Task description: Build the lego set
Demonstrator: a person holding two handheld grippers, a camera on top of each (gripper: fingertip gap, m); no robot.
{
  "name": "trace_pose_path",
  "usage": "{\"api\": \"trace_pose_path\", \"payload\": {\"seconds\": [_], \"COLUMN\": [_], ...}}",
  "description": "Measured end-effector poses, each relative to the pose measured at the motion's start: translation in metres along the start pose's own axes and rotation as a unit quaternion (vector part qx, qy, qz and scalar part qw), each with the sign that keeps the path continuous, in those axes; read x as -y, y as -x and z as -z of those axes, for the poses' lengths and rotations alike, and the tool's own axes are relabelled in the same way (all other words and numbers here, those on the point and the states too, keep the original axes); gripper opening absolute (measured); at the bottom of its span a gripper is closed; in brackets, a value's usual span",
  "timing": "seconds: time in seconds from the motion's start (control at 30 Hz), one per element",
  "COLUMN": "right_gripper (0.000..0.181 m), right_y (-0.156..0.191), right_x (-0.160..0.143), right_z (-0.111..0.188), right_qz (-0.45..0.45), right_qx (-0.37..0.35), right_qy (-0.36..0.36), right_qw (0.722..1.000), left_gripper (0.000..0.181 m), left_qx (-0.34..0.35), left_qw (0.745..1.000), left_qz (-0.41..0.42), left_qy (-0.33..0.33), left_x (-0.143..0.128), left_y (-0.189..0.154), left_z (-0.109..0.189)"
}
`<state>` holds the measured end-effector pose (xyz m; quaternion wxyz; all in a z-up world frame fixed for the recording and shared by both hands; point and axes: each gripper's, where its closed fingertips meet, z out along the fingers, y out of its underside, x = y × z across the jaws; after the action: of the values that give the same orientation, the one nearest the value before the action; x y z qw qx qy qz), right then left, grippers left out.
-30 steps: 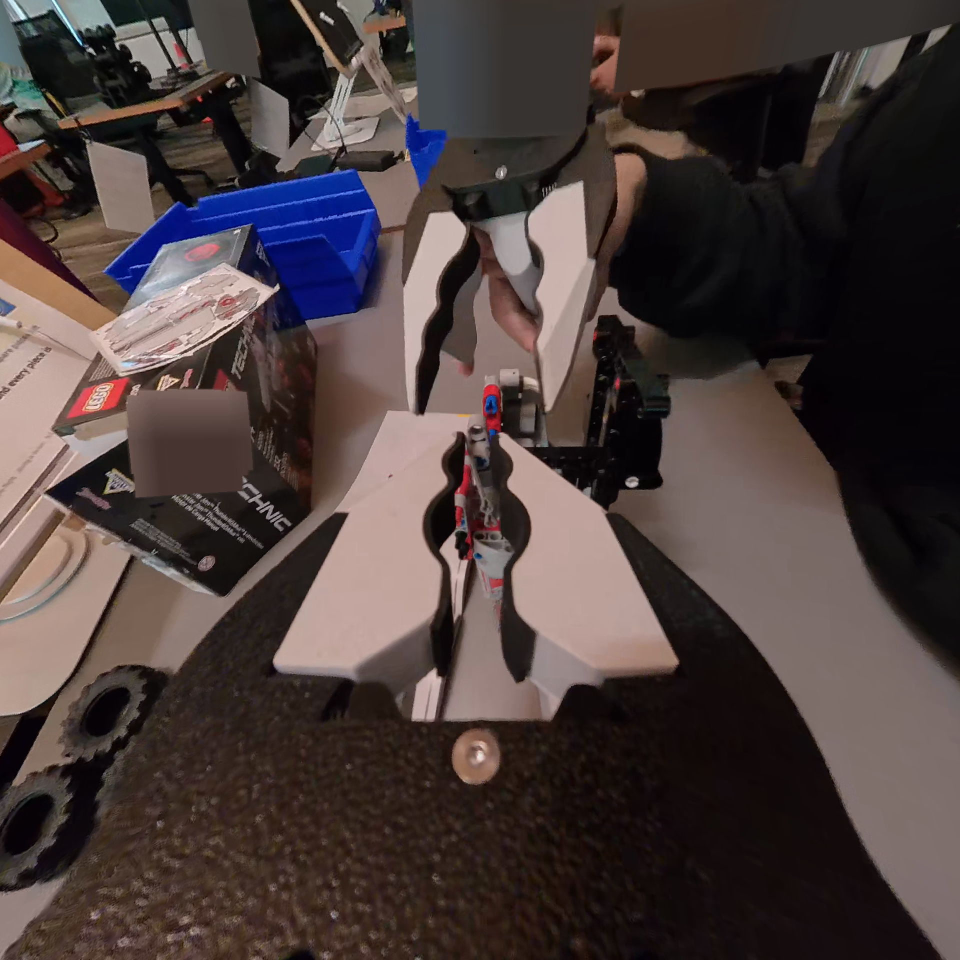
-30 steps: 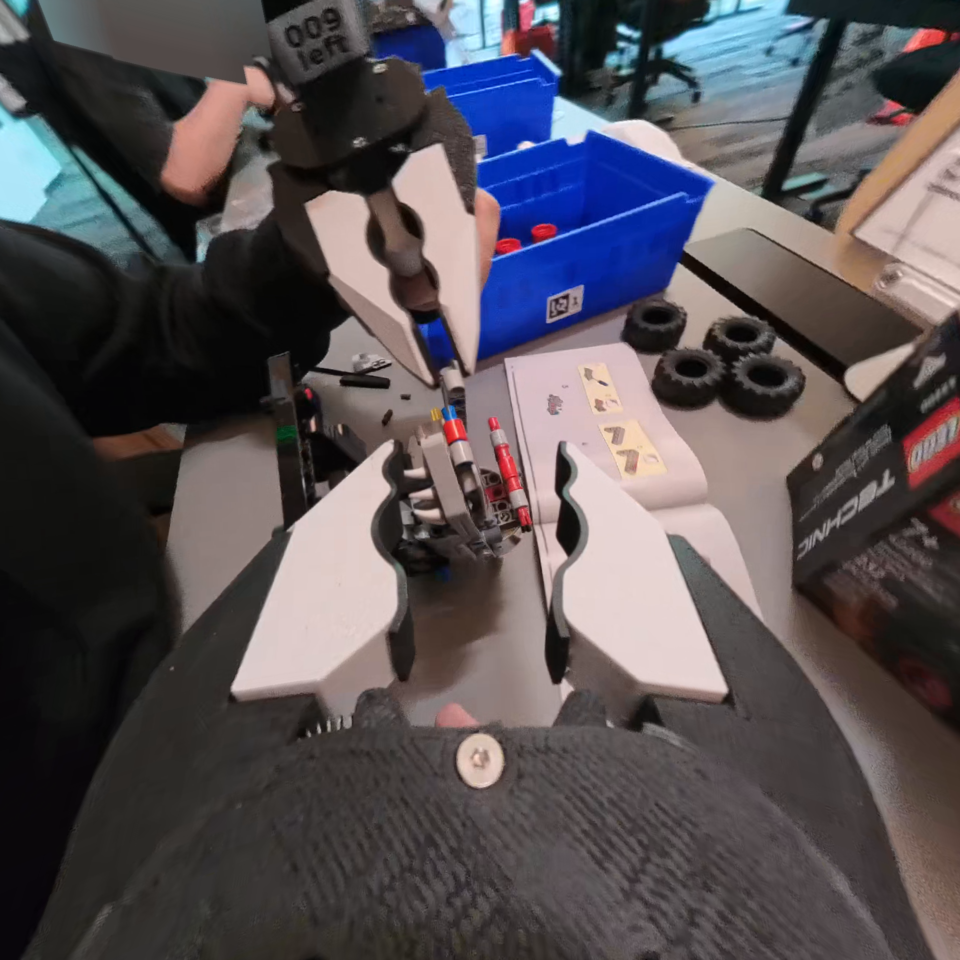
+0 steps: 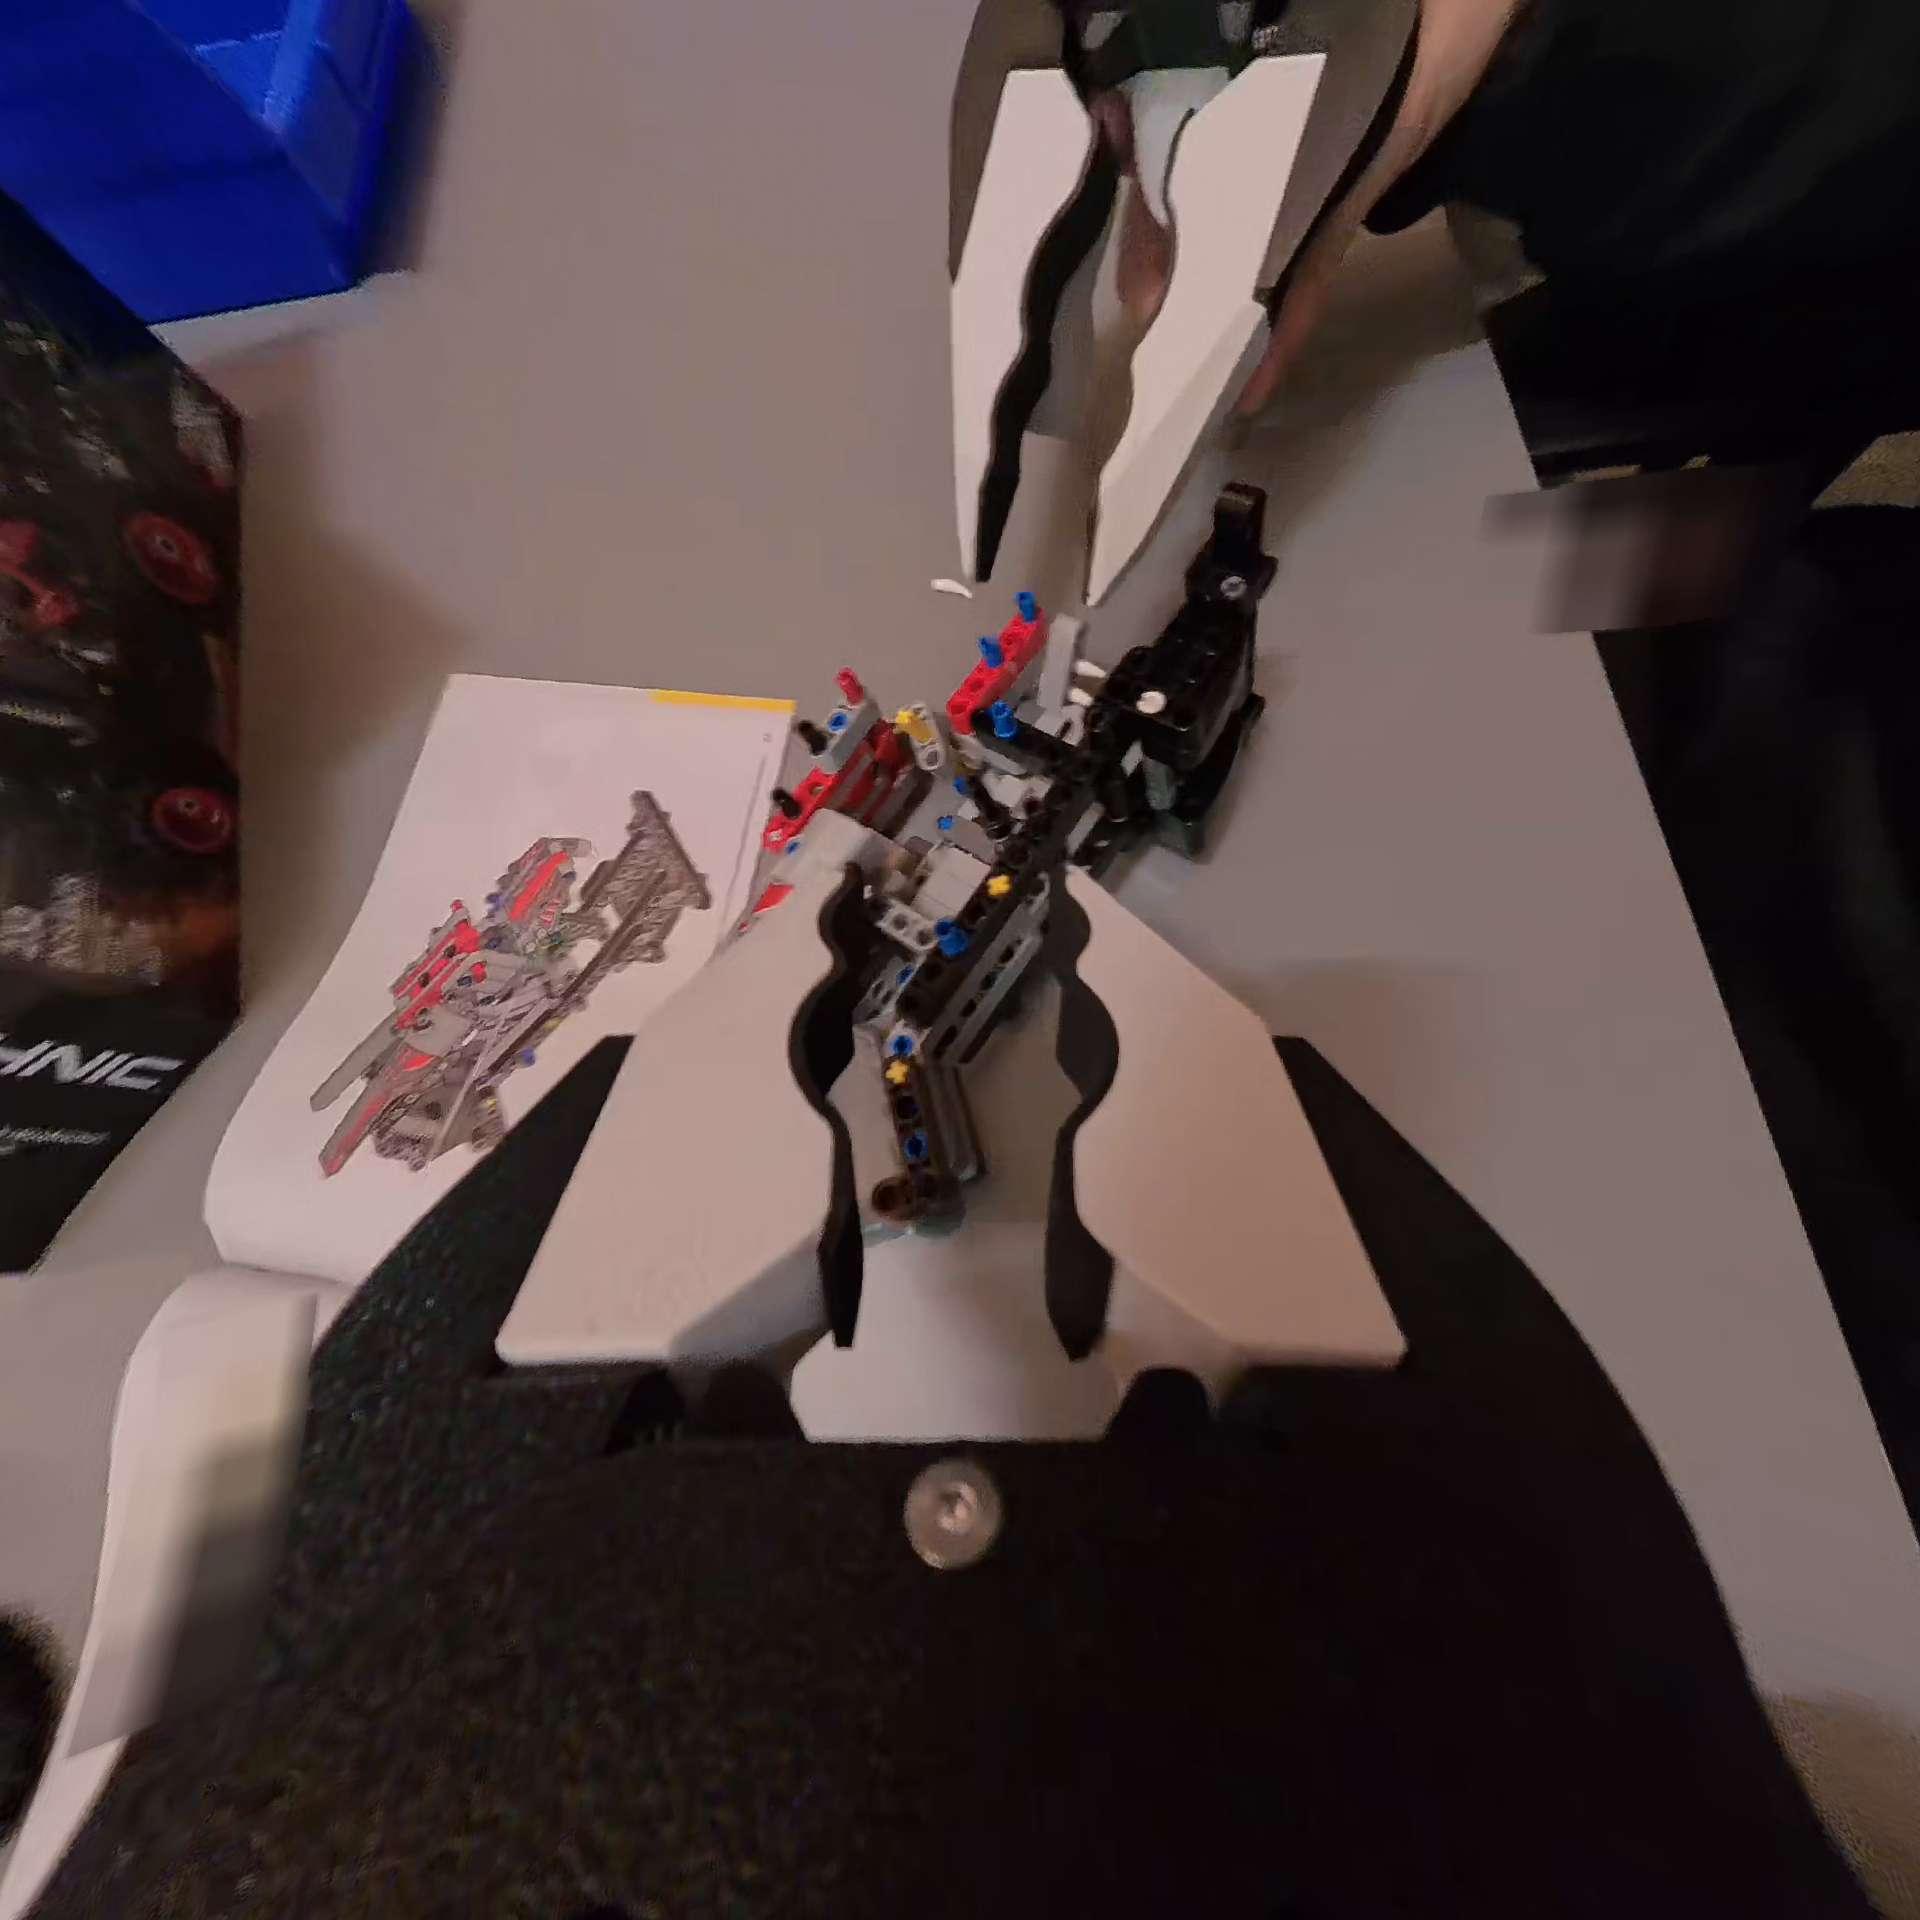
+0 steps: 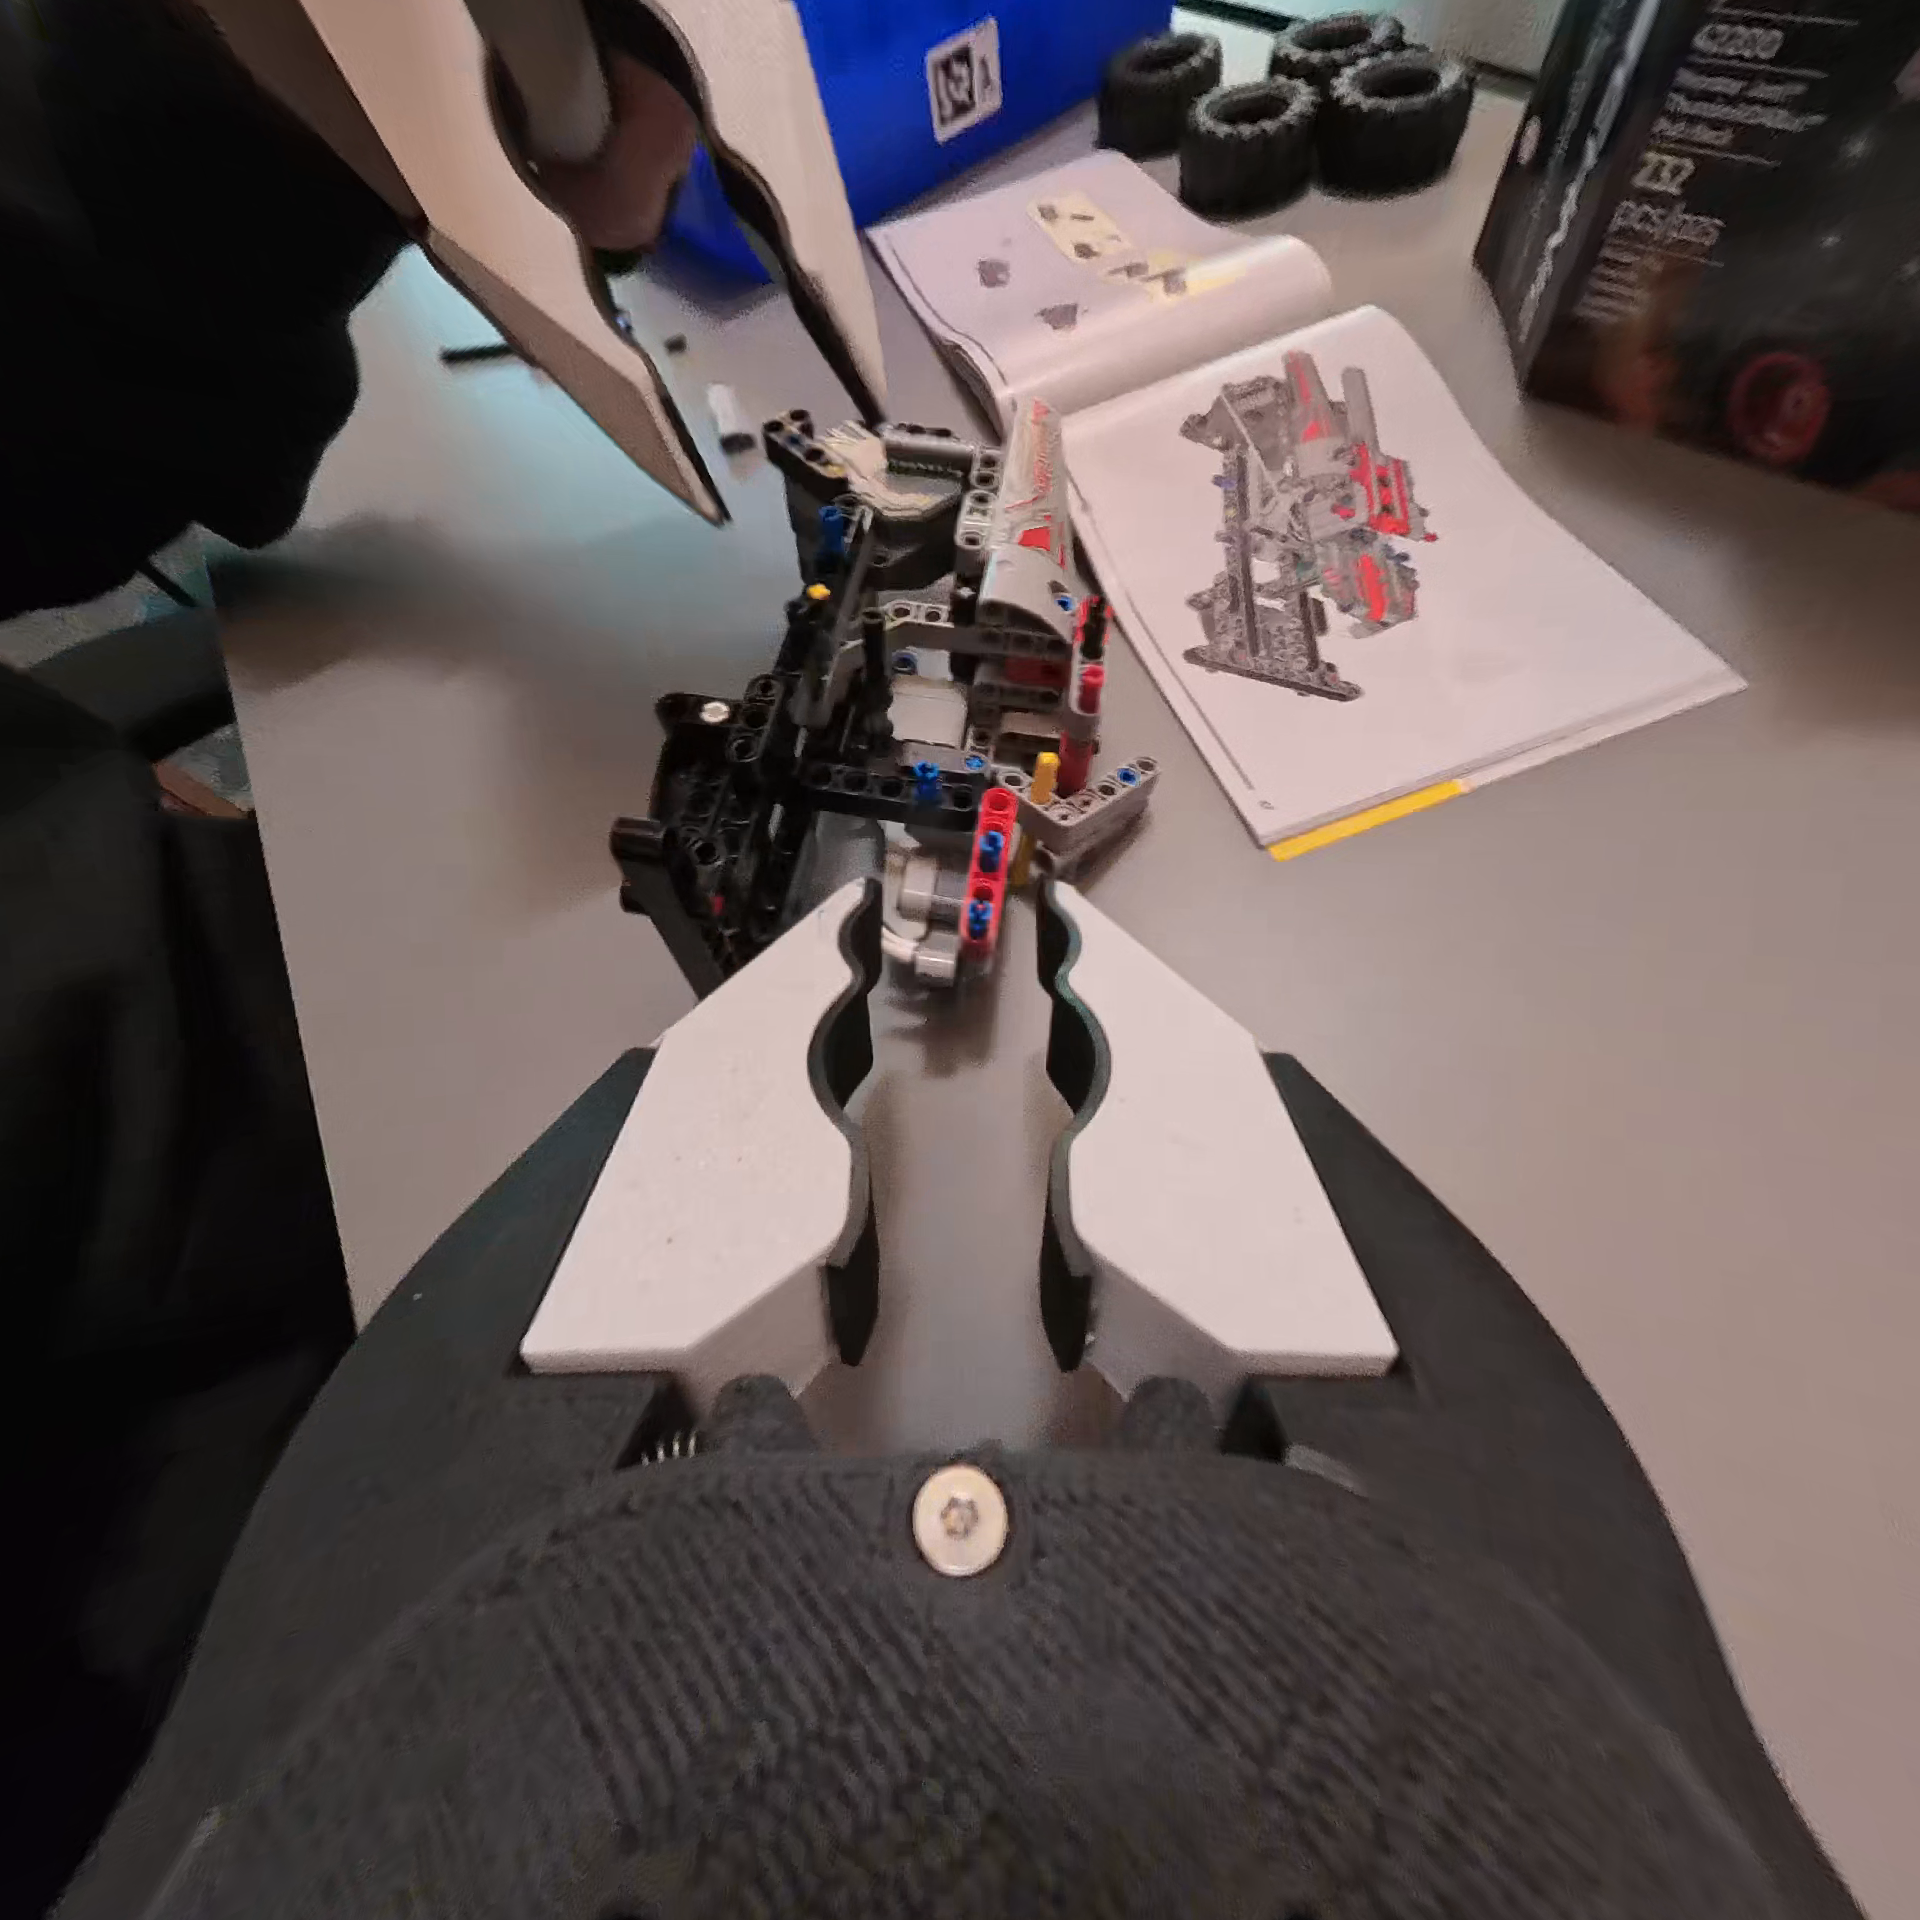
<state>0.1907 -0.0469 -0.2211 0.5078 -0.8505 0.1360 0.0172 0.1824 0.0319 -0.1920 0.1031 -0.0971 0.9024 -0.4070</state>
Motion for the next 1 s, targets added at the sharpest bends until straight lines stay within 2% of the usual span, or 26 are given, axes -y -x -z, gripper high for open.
{"api": "trace_pose_path", "payload": {"seconds": [0.07, 0.1, 0.2, 0.27, 0.33, 0.4, 0.47, 0.57, 0.63, 0.77, 0.87, 0.9, 0.97, 1.0], "right_gripper": [0.02, 0.022, 0.04, 0.044, 0.046, 0.046, 0.048, 0.049, 0.042, 0.04, 0.054, 0.058, 0.054, 0.052], "right_y": [0.003, 0.004, 0.006, -0.001, -0.004, 0.002, 0.002, -0.011, -0.013, -0.022, -0.041, -0.043, -0.026, -0.017], "right_x": [-0.002, -0.005, -0.011, -0.016, -0.01, -0.007, -0.014, -0.023, -0.019, -0.009, -0.006, -0.006, -0.009, -0.006], "right_z": [-0.006, -0.007, 0.004, 0.014, 0.017, 0.011, 0.001, -0.009, -0.016, -0.024, -0.014, -0.012, -0.017, -0.018], "right_qz": [-0.009, -0.009, 0.017, 0.081, 0.174, 0.256, 0.34, 0.458, 0.506, 0.562, 0.556, 0.543, 0.525, 0.521], "right_qx": [0.006, 0.008, 0.009, -0.023, -0.064, -0.077, -0.098, -0.156, -0.182, -0.234, -0.269, -0.263, -0.2, -0.184], "right_qy": [-0.02, -0.021, -0.006, 0.004, -0.022, -0.035, -0.01, 0.045, 0.045, 0.041, 0.075, 0.069, 0.027, 0.003], "right_qw": [1.0, 1.0, 1.0, 0.996, 0.983, 0.963, 0.935, 0.874, 0.842, 0.792, 0.783, 0.794, 0.827, 0.834], "left_gripper": [0.034, 0.036, 0.045, 0.05, 0.053, 0.054, 0.057, 0.054, 0.051, 0.05, 0.05, 0.05, 0.05, 0.049], "left_qx": [-0.011, -0.007, 0.032, 0.067, 0.097, 0.125, 0.157, 0.207, 0.234, 0.261, 0.258, 0.258, 0.257, 0.256], "left_qw": [1.0, 0.999, 0.995, 0.99, 0.978, 0.964, 0.95, 0.929, 0.921, 0.92, 0.923, 0.925, 0.928, 0.929], "left_qz": [-0.012, -0.023, -0.076, -0.117, -0.178, -0.225, -0.25, -0.273, -0.276, -0.268, -0.257, -0.253, -0.244, -0.238], "left_qy": [0.011, 0.022, 0.051, 0.048, 0.048, 0.069, 0.099, 0.144, 0.141, 0.12, 0.12, 0.12, 0.117, 0.118], "left_x": [-0.002, -0.005, -0.011, -0.009, -0.009, -0.015, -0.023, -0.031, -0.029, -0.025, -0.028, -0.029, -0.031, -0.031], "left_y": [-0.007, -0.009, -0.009, -0.01, -0.014, -0.017, -0.014, -0.005, -0.001, 0.003, 0.002, 0.001, 0.0, 0.0], "left_z": [-0.01, -0.015, -0.025, -0.027, -0.031, -0.037, -0.044, -0.052, -0.055, -0.056, -0.052, -0.051, -0.049, -0.048]}}
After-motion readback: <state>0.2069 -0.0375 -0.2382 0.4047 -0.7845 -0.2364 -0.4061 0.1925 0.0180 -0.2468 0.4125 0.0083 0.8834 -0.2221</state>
